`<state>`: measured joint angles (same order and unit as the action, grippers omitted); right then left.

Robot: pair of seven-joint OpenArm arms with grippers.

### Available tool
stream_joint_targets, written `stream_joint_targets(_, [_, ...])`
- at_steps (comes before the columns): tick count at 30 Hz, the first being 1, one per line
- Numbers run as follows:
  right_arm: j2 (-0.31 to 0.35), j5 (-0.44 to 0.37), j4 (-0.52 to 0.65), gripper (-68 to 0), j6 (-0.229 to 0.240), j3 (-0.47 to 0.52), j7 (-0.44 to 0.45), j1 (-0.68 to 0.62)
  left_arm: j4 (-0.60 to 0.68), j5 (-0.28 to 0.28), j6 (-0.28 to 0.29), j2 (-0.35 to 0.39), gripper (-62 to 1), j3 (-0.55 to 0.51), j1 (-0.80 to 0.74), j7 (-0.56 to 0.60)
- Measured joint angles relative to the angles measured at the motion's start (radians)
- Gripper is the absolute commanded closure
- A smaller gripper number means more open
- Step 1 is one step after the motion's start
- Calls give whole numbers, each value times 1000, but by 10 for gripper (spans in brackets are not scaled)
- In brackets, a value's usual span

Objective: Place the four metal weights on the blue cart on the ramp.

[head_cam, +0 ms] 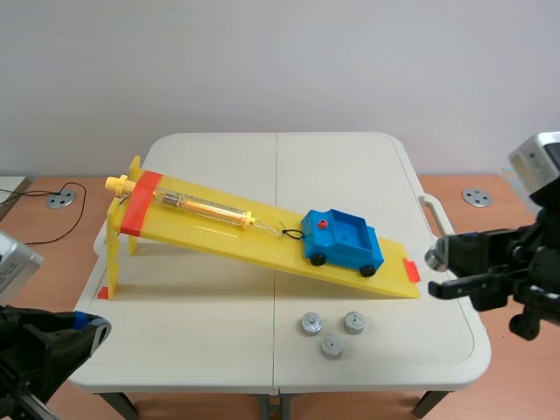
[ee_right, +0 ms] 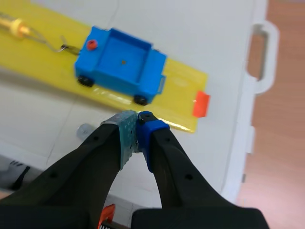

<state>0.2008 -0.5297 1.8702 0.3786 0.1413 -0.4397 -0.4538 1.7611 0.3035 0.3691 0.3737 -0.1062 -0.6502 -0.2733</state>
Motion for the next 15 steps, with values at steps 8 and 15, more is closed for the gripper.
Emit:
stream_joint_targets(8, [-109,-2,-161,-6,0,20,0,190,0,0,0,0,-36,0,0,-7])
stream_joint_targets(15, [-182,2,-365,-6,-1,6,0,332,0,0,0,0,-36,0,0,-7])
